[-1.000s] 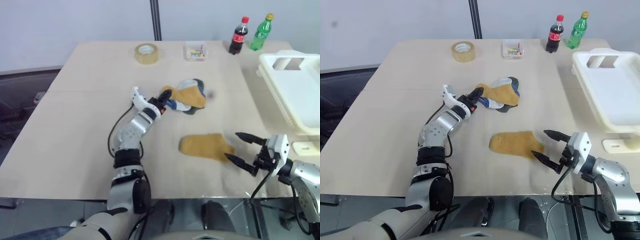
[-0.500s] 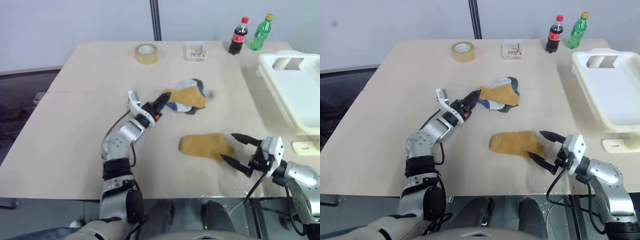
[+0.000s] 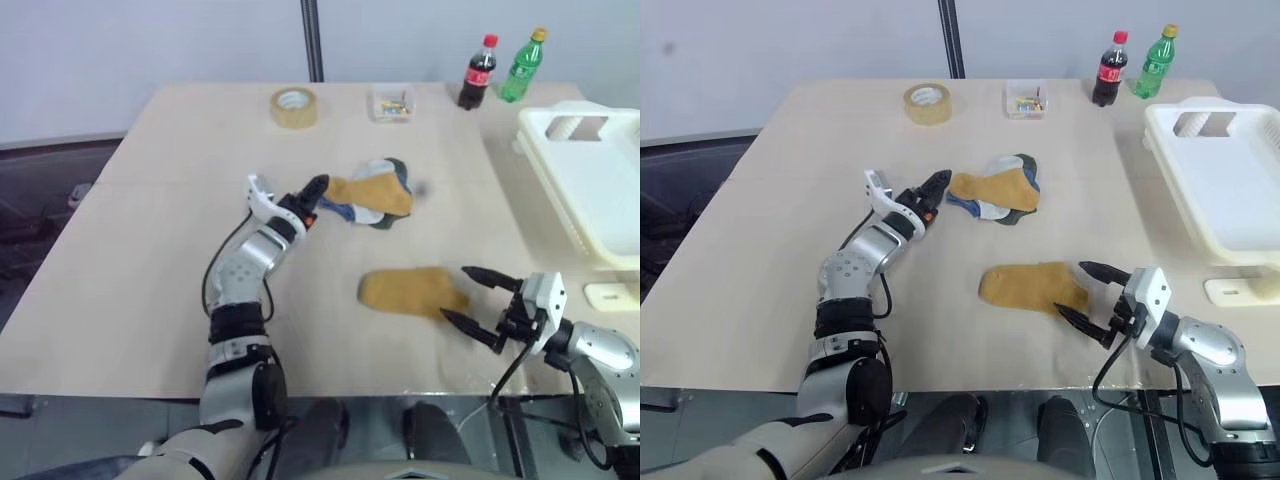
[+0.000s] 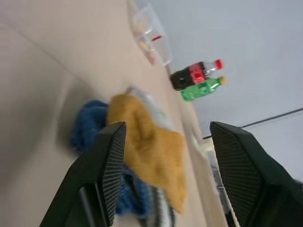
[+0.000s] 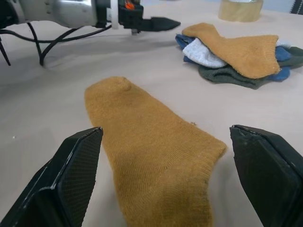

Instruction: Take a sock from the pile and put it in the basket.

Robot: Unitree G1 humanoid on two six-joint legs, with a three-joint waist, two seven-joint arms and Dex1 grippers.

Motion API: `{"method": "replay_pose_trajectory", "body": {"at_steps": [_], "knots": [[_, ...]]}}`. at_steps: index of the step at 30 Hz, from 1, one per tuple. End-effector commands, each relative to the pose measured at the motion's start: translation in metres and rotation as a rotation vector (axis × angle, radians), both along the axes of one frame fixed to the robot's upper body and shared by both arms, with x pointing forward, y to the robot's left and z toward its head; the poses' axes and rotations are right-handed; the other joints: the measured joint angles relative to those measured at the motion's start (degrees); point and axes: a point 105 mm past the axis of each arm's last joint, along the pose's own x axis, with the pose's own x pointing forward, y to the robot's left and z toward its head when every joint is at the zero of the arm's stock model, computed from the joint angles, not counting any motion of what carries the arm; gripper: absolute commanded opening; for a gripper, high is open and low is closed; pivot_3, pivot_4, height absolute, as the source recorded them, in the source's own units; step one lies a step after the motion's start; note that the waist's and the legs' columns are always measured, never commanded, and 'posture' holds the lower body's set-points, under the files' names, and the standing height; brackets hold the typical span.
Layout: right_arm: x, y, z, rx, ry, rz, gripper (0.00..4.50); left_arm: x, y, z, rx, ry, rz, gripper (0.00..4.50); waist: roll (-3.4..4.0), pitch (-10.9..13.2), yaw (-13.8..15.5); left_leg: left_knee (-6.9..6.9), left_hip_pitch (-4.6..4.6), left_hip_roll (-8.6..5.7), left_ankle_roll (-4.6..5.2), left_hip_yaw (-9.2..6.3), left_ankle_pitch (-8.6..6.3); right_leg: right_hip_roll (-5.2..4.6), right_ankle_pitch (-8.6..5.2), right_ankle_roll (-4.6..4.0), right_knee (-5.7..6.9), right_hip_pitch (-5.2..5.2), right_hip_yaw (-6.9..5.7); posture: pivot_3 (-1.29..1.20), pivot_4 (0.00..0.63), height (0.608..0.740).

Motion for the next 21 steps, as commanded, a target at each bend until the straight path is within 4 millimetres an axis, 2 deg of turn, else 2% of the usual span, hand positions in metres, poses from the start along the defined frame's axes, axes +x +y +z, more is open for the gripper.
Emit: {"method": "replay_pose_trajectory", "body": {"at_steps": [1, 7, 19, 21], "knots": [[-0.002, -0.001, 0.006, 0.001, -0.026, 0.005, 4.50, 0.002, -0.003, 0.006, 0.037, -0.047, -0.015, 3.01, 0.00, 0.0, 0.0, 0.00, 0.00, 0.00, 0.00, 0.00, 0.00, 0.00, 0.00, 0.00, 0.00, 0.00, 0.00, 0.00, 0.150, 0.740], [-0.003, 0.001, 0.005, 0.004, -0.028, 0.004, 4.50, 0.007, -0.003, 0.006, 0.035, -0.047, 0.004, 3.01, 0.00, 0.0, 0.0, 0.00, -0.01, 0.00, 0.00, 0.00, 0.00, 0.00, 0.00, 0.00, 0.00, 0.00, 0.00, 0.00, 0.150, 0.740], [-0.006, 0.003, -0.001, -0.019, -0.018, 0.019, 4.50, 0.016, -0.029, 0.009, 0.011, -0.060, -0.021, 3.01, -0.01, 0.0, 0.0, 0.01, -0.02, -0.01, 0.00, -0.01, 0.00, -0.01, 0.01, 0.01, 0.00, 0.00, -0.01, 0.00, 0.150, 0.740], [-0.006, 0.003, -0.001, -0.019, -0.019, 0.020, 4.50, 0.016, -0.028, 0.012, -0.006, -0.068, -0.020, 2.49, -0.01, 0.0, -0.1, 0.02, -0.03, -0.01, 0.01, -0.01, 0.00, -0.01, 0.01, 0.01, 0.00, 0.00, -0.01, 0.00, 0.150, 0.740]]}}
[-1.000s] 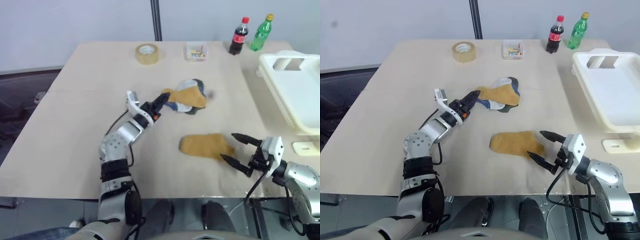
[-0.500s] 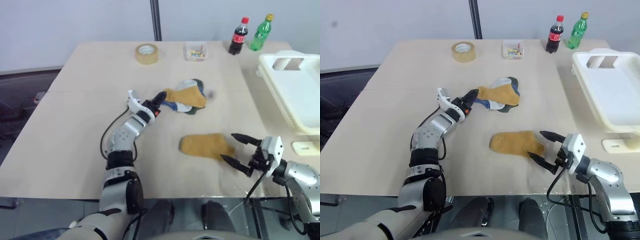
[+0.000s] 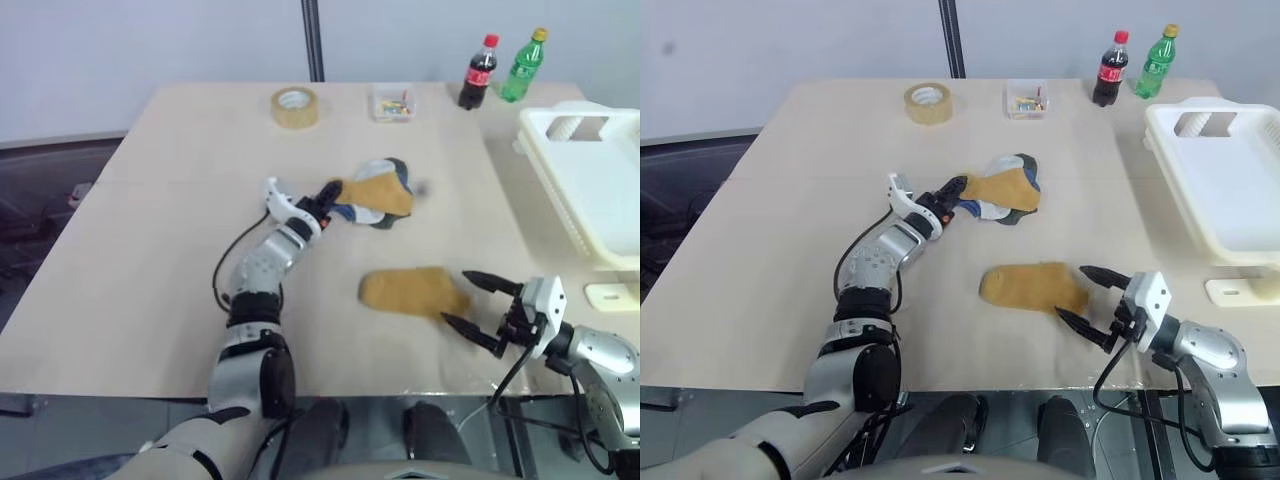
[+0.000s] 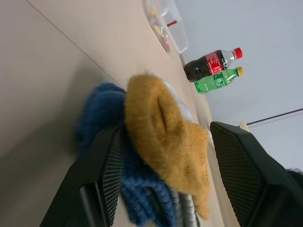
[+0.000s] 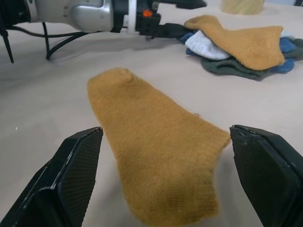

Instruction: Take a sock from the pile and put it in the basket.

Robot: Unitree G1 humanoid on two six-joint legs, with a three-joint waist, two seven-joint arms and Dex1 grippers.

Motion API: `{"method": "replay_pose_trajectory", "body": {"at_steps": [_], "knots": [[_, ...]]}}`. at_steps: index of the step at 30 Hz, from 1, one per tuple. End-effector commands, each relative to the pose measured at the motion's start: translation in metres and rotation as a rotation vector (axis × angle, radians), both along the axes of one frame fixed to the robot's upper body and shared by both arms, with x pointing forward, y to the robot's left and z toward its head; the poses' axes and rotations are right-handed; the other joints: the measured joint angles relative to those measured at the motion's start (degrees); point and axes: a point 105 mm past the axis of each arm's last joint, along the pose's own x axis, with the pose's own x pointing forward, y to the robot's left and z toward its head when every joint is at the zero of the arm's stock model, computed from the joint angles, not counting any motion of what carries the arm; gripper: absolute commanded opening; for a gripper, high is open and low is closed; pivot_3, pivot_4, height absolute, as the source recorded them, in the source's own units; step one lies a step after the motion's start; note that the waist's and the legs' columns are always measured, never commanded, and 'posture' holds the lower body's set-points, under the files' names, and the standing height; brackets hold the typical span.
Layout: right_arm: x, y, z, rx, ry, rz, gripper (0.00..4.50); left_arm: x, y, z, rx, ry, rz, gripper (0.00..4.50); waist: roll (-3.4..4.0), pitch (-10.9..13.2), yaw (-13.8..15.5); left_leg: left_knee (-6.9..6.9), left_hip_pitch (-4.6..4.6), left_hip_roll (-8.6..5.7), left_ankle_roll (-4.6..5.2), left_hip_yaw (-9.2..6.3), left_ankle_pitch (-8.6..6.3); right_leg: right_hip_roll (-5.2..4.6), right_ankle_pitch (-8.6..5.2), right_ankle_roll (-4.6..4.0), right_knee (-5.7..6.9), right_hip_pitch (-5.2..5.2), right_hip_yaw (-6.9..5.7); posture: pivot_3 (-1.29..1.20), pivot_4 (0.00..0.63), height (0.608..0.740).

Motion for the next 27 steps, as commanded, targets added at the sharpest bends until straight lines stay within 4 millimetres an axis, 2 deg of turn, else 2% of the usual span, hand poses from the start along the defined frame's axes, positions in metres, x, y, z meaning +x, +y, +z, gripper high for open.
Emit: {"method": "replay_pose_trajectory", "body": {"at_steps": [1, 5, 6, 11, 14, 16, 24, 27], "knots": [[-0.002, 0.002, 0.005, -0.006, -0.034, 0.018, 4.50, 0.002, -0.002, 0.016, -0.025, -0.057, -0.004, 2.21, 0.00, 0.0, -0.1, 0.00, 0.00, 0.00, 0.00, 0.00, 0.00, 0.00, 0.00, 0.00, 0.00, 0.00, 0.00, 0.00, 0.150, 0.740], [-0.003, 0.001, 0.004, -0.013, -0.033, 0.016, 4.50, -0.001, 0.005, 0.018, -0.026, -0.065, 0.002, 0.28, 0.00, 0.0, -0.1, 0.00, 0.00, 0.00, 0.00, 0.00, 0.00, 0.00, 0.00, 0.00, 0.01, -0.01, 0.01, 0.00, 0.150, 0.740], [-0.003, 0.000, 0.004, -0.015, -0.033, 0.015, 4.50, -0.002, 0.006, 0.018, -0.025, -0.065, 0.004, 0.05, 0.00, 0.0, -0.1, 0.00, 0.00, 0.00, 0.00, 0.00, 0.00, 0.00, 0.00, 0.00, 0.00, -0.01, 0.00, 0.00, 0.150, 0.740], [-0.002, -0.002, 0.005, -0.014, -0.035, 0.011, 4.50, -0.017, 0.007, 0.021, -0.038, -0.070, -0.027, 0.05, 0.00, 0.0, -0.2, 0.00, 0.00, 0.00, 0.00, -0.01, 0.00, 0.00, 0.00, 0.00, 0.01, -0.01, 0.02, 0.00, 0.150, 0.740], [-0.002, -0.005, 0.005, -0.022, -0.034, 0.014, 4.50, -0.032, 0.000, 0.041, -0.149, -0.078, -0.089, 0.05, 0.00, 0.0, 0.0, 0.02, -0.01, 0.00, 0.00, -0.02, 0.00, 0.00, 0.00, 0.00, 0.01, -0.01, 0.02, 0.00, 0.150, 0.740], [-0.002, -0.006, 0.004, -0.029, -0.031, 0.016, 4.50, -0.043, -0.007, 0.046, -0.174, -0.072, -0.141, 0.05, -0.01, 0.0, 0.1, 0.07, -0.04, 0.00, 0.01, -0.05, 0.00, -0.01, 0.00, 0.00, 0.01, 0.00, 0.00, 0.00, 0.150, 0.740], [0.011, -0.007, 0.004, -0.050, 0.001, -0.009, 4.50, -0.092, -0.012, 0.006, -0.063, 0.064, -0.244, 0.05, 0.03, 0.0, -0.7, 0.08, 0.01, 0.01, 0.01, -0.03, -0.01, 0.06, 0.00, 0.01, 0.06, -0.01, 0.07, 0.00, 0.150, 0.740], [0.029, -0.010, 0.008, -0.037, 0.035, -0.109, 4.50, -0.112, -0.012, -0.004, -0.040, 0.081, -0.278, 0.05, 0.03, 0.0, -0.7, 0.08, 0.01, 0.01, 0.01, -0.02, -0.01, 0.03, 0.01, 0.00, 0.07, -0.01, 0.09, 0.00, 0.150, 0.740]]}}
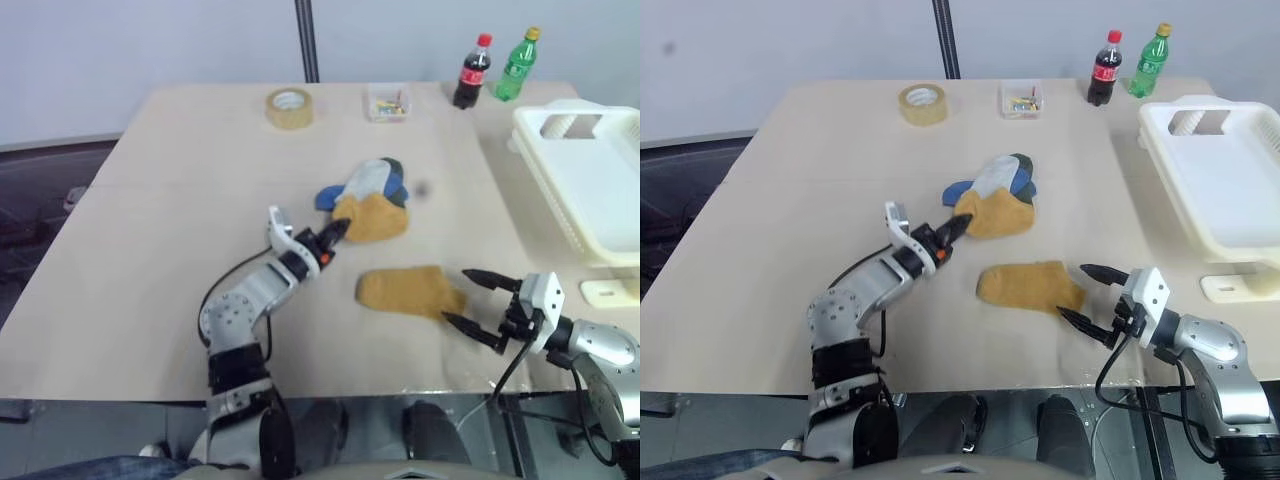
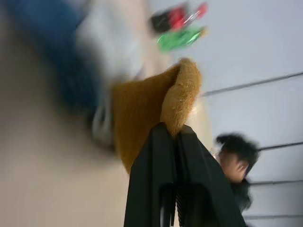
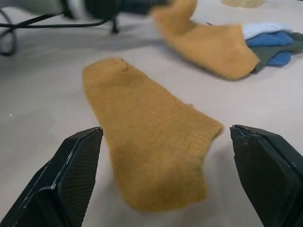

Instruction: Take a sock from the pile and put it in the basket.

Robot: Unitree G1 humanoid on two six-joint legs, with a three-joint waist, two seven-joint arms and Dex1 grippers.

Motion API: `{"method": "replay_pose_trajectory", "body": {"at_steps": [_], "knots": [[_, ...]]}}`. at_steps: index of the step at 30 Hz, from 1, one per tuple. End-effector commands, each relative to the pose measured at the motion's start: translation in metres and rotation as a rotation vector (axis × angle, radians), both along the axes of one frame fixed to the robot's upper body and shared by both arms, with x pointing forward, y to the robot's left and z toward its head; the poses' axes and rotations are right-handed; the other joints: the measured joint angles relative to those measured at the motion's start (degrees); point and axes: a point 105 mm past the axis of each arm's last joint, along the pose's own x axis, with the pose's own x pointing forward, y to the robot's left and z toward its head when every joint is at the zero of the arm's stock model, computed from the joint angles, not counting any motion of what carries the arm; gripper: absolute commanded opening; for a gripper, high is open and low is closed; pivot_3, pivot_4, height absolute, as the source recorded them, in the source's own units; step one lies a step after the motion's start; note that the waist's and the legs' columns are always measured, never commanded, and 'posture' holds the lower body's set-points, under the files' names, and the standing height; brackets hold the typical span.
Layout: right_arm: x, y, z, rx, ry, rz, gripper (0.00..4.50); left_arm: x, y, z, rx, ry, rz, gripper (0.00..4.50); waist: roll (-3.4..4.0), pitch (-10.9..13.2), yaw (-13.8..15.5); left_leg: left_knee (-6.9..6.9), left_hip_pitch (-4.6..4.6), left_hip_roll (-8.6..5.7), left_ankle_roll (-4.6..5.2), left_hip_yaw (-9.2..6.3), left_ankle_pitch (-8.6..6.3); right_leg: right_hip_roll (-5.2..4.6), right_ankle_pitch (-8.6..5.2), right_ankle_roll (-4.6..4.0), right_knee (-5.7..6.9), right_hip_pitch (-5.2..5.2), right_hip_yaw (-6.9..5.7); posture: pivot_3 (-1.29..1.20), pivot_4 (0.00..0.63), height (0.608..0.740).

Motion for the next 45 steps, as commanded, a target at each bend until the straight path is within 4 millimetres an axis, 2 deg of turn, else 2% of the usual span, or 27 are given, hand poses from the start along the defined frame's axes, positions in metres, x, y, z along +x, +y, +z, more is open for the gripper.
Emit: {"method": "replay_pose_trajectory", "body": {"at_steps": [1, 3, 7, 9, 11, 13, 17, 20, 21, 23, 27, 30, 34, 38, 41, 45], "knots": [[0.022, -0.004, 0.010, -0.001, 0.008, -0.103, 4.50, -0.021, -0.004, 0.008, 0.040, -0.058, -0.055, 0.05, 0.02, 0.0, 0.0, 0.00, 0.00, 0.00, 0.00, 0.02, 0.00, 0.00, 0.00, 0.00, -0.01, -0.01, 0.02, 0.00, 0.150, 0.740], [0.032, -0.001, 0.011, -0.002, 0.032, -0.133, 4.50, -0.023, -0.001, 0.002, 0.102, -0.068, -0.034, 0.05, 0.05, 0.0, 0.0, 0.01, 0.01, 0.00, 0.00, 0.04, 0.00, 0.02, 0.01, -0.01, 0.00, -0.01, 0.03, 0.00, 0.150, 0.740], [0.060, 0.018, -0.007, -0.015, 0.198, -0.195, 4.50, -0.022, 0.001, -0.018, 0.207, -0.040, -0.016, 0.05, 0.03, 0.0, 0.3, 0.00, 0.04, 0.02, -0.01, 0.06, 0.00, 0.05, 0.01, -0.01, 0.02, 0.00, 0.03, 0.00, 0.150, 0.740], [0.066, 0.029, -0.009, -0.005, 0.248, -0.177, 4.50, -0.021, 0.000, -0.023, 0.240, -0.041, -0.016, 0.05, 0.13, -0.1, 0.6, -0.03, 0.06, 0.02, -0.01, 0.10, 0.00, 0.03, 0.01, -0.02, 0.01, 0.00, 0.06, 0.00, 0.150, 0.740], [0.079, 0.038, -0.003, 0.051, 0.280, -0.196, 4.50, -0.017, 0.001, -0.021, 0.247, -0.058, 0.003, 0.05, 0.15, -0.1, 0.7, -0.03, 0.06, 0.00, -0.01, 0.12, 0.00, 0.00, 0.01, -0.02, 0.00, 0.00, 0.08, 0.00, 0.150, 0.740], [0.085, 0.043, 0.000, 0.068, 0.291, -0.202, 4.50, -0.015, 0.001, -0.020, 0.248, -0.068, 0.015, 0.05, 0.15, -0.1, 0.7, -0.04, 0.07, 0.00, -0.01, 0.11, 0.00, 0.01, 0.02, -0.03, -0.02, 0.02, 0.08, 0.00, 0.150, 0.740], [0.086, 0.053, 0.004, 0.118, 0.334, -0.171, 4.50, -0.016, 0.003, -0.022, 0.253, -0.070, 0.025, 0.05, 0.16, -0.1, 0.6, -0.06, 0.04, 0.00, 0.00, 0.07, -0.01, 0.00, 0.02, -0.03, -0.07, 0.01, 0.04, 0.00, 0.150, 0.740], [0.082, 0.055, -0.003, 0.053, 0.341, -0.145, 3.63, -0.017, 0.006, -0.026, 0.262, -0.059, 0.039, 0.00, 0.20, -0.2, 0.5, -0.07, 0.04, 0.00, 0.01, 0.08, -0.01, 0.00, 0.02, -0.03, -0.07, 0.00, 0.06, 0.00, 0.150, 0.740], [0.081, 0.055, -0.004, 0.049, 0.343, -0.140, 3.02, -0.017, 0.007, -0.027, 0.263, -0.057, 0.044, 0.00, 0.21, -0.2, 0.4, -0.08, 0.05, 0.00, 0.01, 0.08, -0.01, 0.00, 0.02, -0.03, -0.07, 0.00, 0.05, 0.00, 0.150, 0.740], [0.077, 0.057, -0.006, 0.025, 0.348, -0.112, 2.15, -0.017, 0.008, -0.028, 0.263, -0.057, 0.048, 0.00, 0.24, -0.2, 0.3, -0.08, 0.06, 0.01, 0.01, 0.08, -0.01, 0.01, 0.02, -0.03, -0.06, 0.00, 0.05, 0.00, 0.150, 0.740], [0.075, 0.060, -0.004, 0.043, 0.347, -0.104, 0.08, -0.015, 0.009, -0.031, 0.281, -0.049, 0.051, 0.00, 0.25, -0.2, 0.1, -0.09, 0.06, 0.01, 0.01, 0.08, -0.01, 0.01, 0.02, -0.03, -0.06, 0.00, 0.05, 0.00, 0.150, 0.740], [0.075, 0.063, -0.001, 0.066, 0.344, -0.100, 0.03, -0.015, 0.008, -0.031, 0.293, -0.060, 0.045, 0.00, 0.26, -0.2, -0.1, -0.09, 0.06, 0.01, 0.01, 0.08, -0.01, 0.00, 0.02, -0.03, -0.06, 0.00, 0.05, 0.00, 0.150, 0.740], [0.071, 0.068, 0.015, 0.161, 0.332, -0.055, 0.03, -0.017, 0.002, -0.017, 0.292, -0.136, 0.017, 0.00, 0.26, -0.2, -0.4, -0.10, 0.06, 0.01, 0.01, 0.08, -0.01, 0.00, 0.02, -0.02, -0.06, 0.00, 0.05, 0.00, 0.150, 0.740], [0.065, 0.061, 0.036, 0.212, 0.300, -0.049, 0.03, -0.021, -0.007, 0.012, 0.286, -0.264, -0.018, 0.00, 0.24, -0.2, -0.5, -0.10, -0.04, 0.00, 0.01, 0.06, -0.02, -0.02, 0.02, -0.02, -0.08, -0.05, 0.04, 0.00, 0.150, 0.740], [0.045, 0.047, 0.065, 0.277, 0.267, -0.047, 0.03, -0.033, -0.016, 0.035, 0.264, -0.358, -0.078, 0.00, 0.24, -0.2, 0.0, -0.10, -0.18, -0.02, 0.03, -0.02, -0.03, -0.05, 0.02, -0.02, -0.15, -0.12, -0.03, 0.00, 0.150, 0.740], [0.020, 0.036, 0.079, 0.310, 0.282, -0.062, 0.03, -0.045, -0.020, 0.044, 0.243, -0.380, -0.129, 0.00, 0.24, -0.2, -0.1, -0.17, -0.21, -0.02, 0.08, -0.01, -0.07, -0.06, 0.02, -0.02, -0.23, -0.15, -0.01, 0.00, 0.150, 0.740]]}}
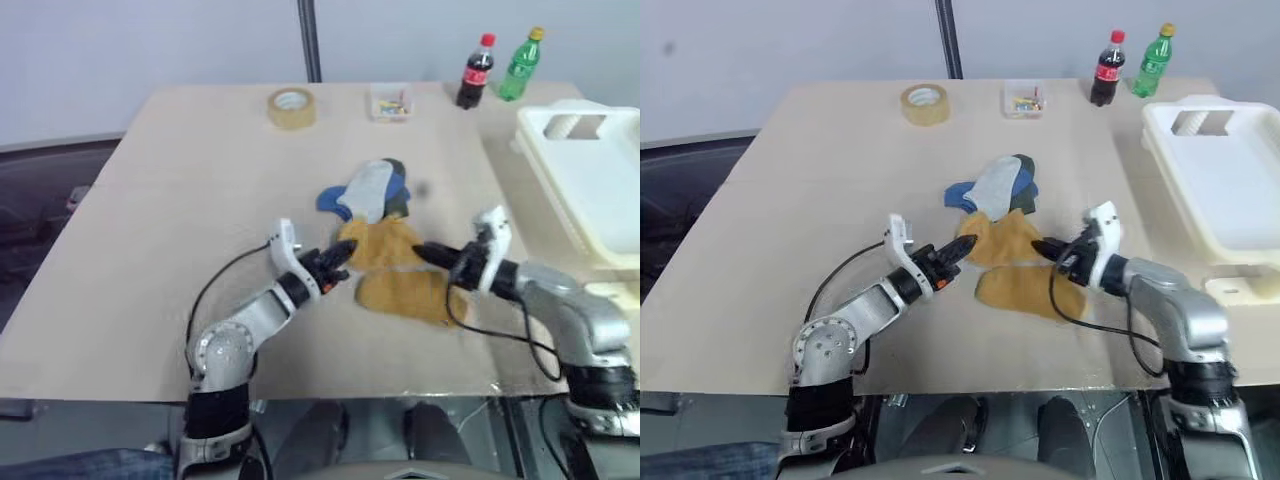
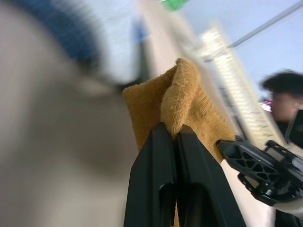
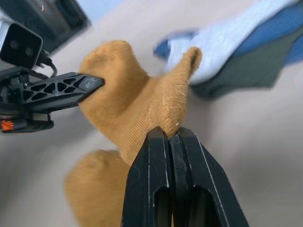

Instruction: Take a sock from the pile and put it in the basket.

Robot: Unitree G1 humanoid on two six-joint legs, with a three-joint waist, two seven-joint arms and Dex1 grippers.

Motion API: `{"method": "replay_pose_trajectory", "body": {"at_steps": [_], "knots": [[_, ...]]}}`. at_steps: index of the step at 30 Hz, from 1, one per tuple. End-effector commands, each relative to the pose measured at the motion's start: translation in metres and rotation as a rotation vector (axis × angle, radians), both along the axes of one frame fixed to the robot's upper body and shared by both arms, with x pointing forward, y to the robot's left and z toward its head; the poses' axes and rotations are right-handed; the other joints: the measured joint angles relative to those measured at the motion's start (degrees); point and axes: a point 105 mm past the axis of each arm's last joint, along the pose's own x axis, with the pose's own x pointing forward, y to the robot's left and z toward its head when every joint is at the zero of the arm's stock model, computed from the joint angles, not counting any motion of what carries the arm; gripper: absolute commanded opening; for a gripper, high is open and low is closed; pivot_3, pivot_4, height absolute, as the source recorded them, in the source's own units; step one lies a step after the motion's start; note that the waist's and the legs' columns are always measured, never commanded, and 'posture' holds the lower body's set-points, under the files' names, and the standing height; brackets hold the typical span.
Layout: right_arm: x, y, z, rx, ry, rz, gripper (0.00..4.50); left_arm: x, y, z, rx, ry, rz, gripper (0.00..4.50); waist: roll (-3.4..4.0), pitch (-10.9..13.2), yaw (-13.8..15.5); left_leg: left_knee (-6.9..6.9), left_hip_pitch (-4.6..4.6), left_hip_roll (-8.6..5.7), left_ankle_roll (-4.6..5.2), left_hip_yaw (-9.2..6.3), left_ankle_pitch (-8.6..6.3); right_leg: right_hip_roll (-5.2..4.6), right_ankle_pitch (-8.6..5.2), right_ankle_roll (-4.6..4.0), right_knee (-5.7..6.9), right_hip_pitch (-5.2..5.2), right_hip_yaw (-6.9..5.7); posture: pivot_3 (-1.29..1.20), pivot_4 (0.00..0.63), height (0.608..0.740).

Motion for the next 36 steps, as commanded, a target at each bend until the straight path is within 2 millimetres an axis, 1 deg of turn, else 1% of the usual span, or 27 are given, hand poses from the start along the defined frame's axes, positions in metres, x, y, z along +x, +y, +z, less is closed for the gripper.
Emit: {"method": "replay_pose_trajectory", "body": {"at_steps": [1, 3, 4, 7, 10, 11, 14, 17, 19, 21, 23, 24, 25, 26, 27, 28, 30, 31, 32, 33, 34, 36], "knots": [[-0.030, -0.008, 0.015, 0.009, 0.007, 0.010, 0.03, -0.018, -0.011, 0.014, -0.015, -0.037, -0.099, 0.00, 0.00, 0.0, -0.1, -0.01, 0.05, 0.00, 0.00, 0.03, 0.00, 0.00, 0.00, 0.00, 0.03, 0.02, 0.02, 0.00, 0.150, 0.740], [-0.048, -0.016, 0.005, -0.033, 0.069, 0.004, 0.03, -0.031, -0.016, 0.007, 0.018, -0.014, -0.164, 0.00, 0.00, 0.0, 0.2, -0.04, 0.06, 0.01, 0.00, 0.02, 0.00, 0.02, 0.00, 0.00, 0.03, 0.00, 0.01, 0.00, 0.150, 0.740], [-0.054, -0.020, -0.001, -0.046, 0.103, -0.009, 0.03, -0.036, -0.017, -0.002, 0.070, -0.001, -0.183, 0.00, 0.00, 0.0, 0.6, -0.09, 0.06, 0.01, 0.00, 0.02, 0.00, 0.01, -0.01, 0.00, 0.01, -0.01, 0.01, 0.00, 0.150, 0.740], [-0.064, -0.031, -0.022, -0.090, 0.199, -0.067, 0.03, -0.042, -0.017, -0.019, 0.100, 0.063, -0.192, 0.00, -0.01, 0.0, 0.6, -0.18, 0.11, 0.00, 0.01, 0.18, 0.00, 0.00, 0.00, 0.00, -0.02, -0.03, 0.17, 0.00, 0.150, 0.740], [-0.069, -0.036, -0.031, -0.108, 0.247, -0.094, 0.03, -0.043, -0.017, -0.029, 0.130, 0.090, -0.194, 0.00, -0.02, 0.0, 0.8, -0.18, 0.19, 0.00, 0.02, 0.20, -0.01, 0.00, 0.00, 0.02, 0.02, 0.02, 0.17, 0.00, 0.150, 0.740], [-0.070, -0.038, -0.033, -0.115, 0.250, -0.099, 0.03, -0.042, -0.017, -0.031, 0.130, 0.098, -0.190, 0.00, -0.01, 0.0, 0.8, -0.18, 0.21, 0.01, 0.02, 0.19, -0.01, 0.00, 0.00, 0.02, 0.04, 0.04, 0.16, 0.00, 0.150, 0.740], [-0.063, -0.042, -0.033, -0.120, 0.230, -0.151, 0.03, -0.039, -0.015, -0.037, 0.157, 0.103, -0.176, 0.00, -0.02, 0.0, 0.8, -0.19, 0.21, 0.01, 0.02, 0.20, -0.02, 0.00, 0.00, 0.02, 0.02, 0.04, 0.16, 0.00, 0.150, 0.740], [-0.060, -0.048, -0.038, -0.151, 0.228, -0.178, 0.03, -0.034, -0.012, -0.041, 0.147, 0.121, -0.136, 0.00, -0.03, 0.0, 0.9, -0.21, 0.20, 0.00, 0.02, 0.20, -0.01, -0.01, 0.00, 0.02, -0.01, 0.04, 0.16, 0.00, 0.150, 0.740], [-0.056, -0.051, -0.040, -0.154, 0.223, -0.200, 0.03, -0.033, -0.013, -0.046, 0.172, 0.133, -0.120, 0.00, -0.04, 0.0, 0.9, -0.22, 0.19, 0.00, 0.02, 0.19, -0.01, -0.01, 0.00, 0.02, -0.03, 0.04, 0.15, 0.00, 0.150, 0.740], [-0.055, -0.051, -0.041, -0.152, 0.226, -0.189, 0.03, -0.033, -0.013, -0.051, 0.197, 0.139, -0.110, 0.00, -0.04, 0.0, 0.9, -0.22, 0.18, 0.00, 0.01, 0.19, -0.01, -0.02, 0.00, 0.02, -0.04, 0.04, 0.15, 0.00, 0.150, 0.740], [-0.058, -0.049, -0.044, -0.164, 0.242, -0.160, 0.03, -0.032, -0.014, -0.051, 0.179, 0.143, -0.105, 0.00, -0.04, 0.0, 0.9, -0.22, 0.18, 0.00, 0.01, 0.19, -0.01, -0.02, 0.00, 0.02, -0.04, 0.04, 0.15, 0.00, 0.150, 0.740], [-0.061, -0.047, -0.045, -0.175, 0.249, -0.133, 0.58, -0.032, -0.014, -0.051, 0.174, 0.146, -0.104, 0.30, -0.04, 0.0, 0.9, -0.22, 0.18, 0.00, 0.02, 0.19, -0.01, -0.02, 0.00, 0.02, -0.04, 0.03, 0.15, 0.00, 0.150, 0.740], [-0.063, -0.045, -0.046, -0.182, 0.255, -0.115, 0.75, -0.032, -0.015, -0.052, 0.171, 0.147, -0.103, 0.61, -0.03, 0.0, 0.9, -0.22, 0.18, 0.00, 0.01, 0.19, -0.01, -0.02, 0.00, 0.02, -0.04, 0.03, 0.15, 0.00, 0.150, 0.740], [-0.065, -0.046, -0.047, -0.194, 0.256, -0.110, 1.24, -0.032, -0.015, -0.053, 0.174, 0.150, -0.100, 0.93, -0.04, 0.0, 0.9, -0.22, 0.18, 0.01, 0.02, 0.19, -0.01, -0.02, 0.00, 0.02, -0.04, 0.03, 0.14, 0.00, 0.150, 0.740], [-0.064, -0.049, -0.046, -0.213, 0.245, -0.120, 1.63, -0.032, -0.015, -0.053, 0.176, 0.152, -0.101, 1.28, -0.05, 0.0, 0.9, -0.23, 0.18, 0.00, 0.01, 0.18, -0.01, -0.02, 0.00, 0.02, -0.04, 0.03, 0.13, 0.00, 0.150, 0.740], [-0.062, -0.054, -0.043, -0.239, 0.229, -0.131, 2.09, -0.032, -0.014, -0.053, 0.174, 0.150, -0.100, 1.72, -0.05, 0.0, 0.9, -0.22, 0.17, 0.01, 0.02, 0.17, -0.01, -0.02, 0.00, 0.02, -0.04, 0.04, 0.12, 0.00, 0.150, 0.740], [-0.055, -0.058, -0.029, -0.243, 0.170, -0.149, 2.99, -0.032, -0.013, -0.053, 0.176, 0.150, -0.088, 2.56, -0.04, 0.0, 0.9, -0.22, 0.17, 0.00, 0.02, 0.19, -0.01, -0.03, 0.00, 0.02, -0.04, 0.03, 0.14, 0.00, 0.150, 0.740], [-0.050, -0.057, -0.019, -0.218, 0.131, -0.155, 3.55, -0.031, -0.012, -0.055, 0.176, 0.159, -0.078, 3.14, -0.05, 0.0, 0.8, -0.22, 0.18, 0.00, 0.02, 0.22, -0.01, -0.03, 0.00, 0.03, -0.04, 0.04, 0.16, 0.00, 0.150, 0.740], [-0.046, -0.051, -0.010, -0.204, 0.086, -0.143, 3.59, -0.031, -0.011, -0.056, 0.173, 0.166, -0.074, 3.56, -0.04, 0.0, 0.7, -0.22, 0.20, 0.00, 0.02, 0.22, -0.01, -0.02, 0.00, 0.03, -0.04, 0.05, 0.16, 0.00, 0.150, 0.740], [-0.044, -0.044, -0.004, -0.201, 0.048, -0.125, 3.59, -0.031, -0.011, -0.056, 0.171, 0.170, -0.072, 4.16, -0.03, 0.0, 0.8, -0.22, 0.24, 0.02, 0.02, 0.22, -0.01, -0.01, 0.00, 0.03, -0.03, 0.07, 0.16, 0.00, 0.150, 0.740], [-0.043, -0.033, -0.001, -0.201, 0.013, -0.093, 3.59, -0.030, -0.010, -0.057, 0.174, 0.176, -0.065, 4.49, -0.03, 0.0, 0.8, -0.22, 0.25, 0.03, 0.02, 0.20, -0.01, 0.00, 0.00, 0.03, -0.03, 0.09, 0.14, 0.00, 0.150, 0.740], [-0.040, -0.016, -0.001, -0.215, -0.046, -0.049, 3.59, -0.029, -0.010, -0.058, 0.177, 0.177, -0.068, 4.49, -0.02, 0.0, 0.9, -0.24, 0.27, 0.07, 0.01, 0.15, -0.01, 0.02, 0.00, 0.03, -0.03, 0.12, 0.06, 0.00, 0.150, 0.740]]}}
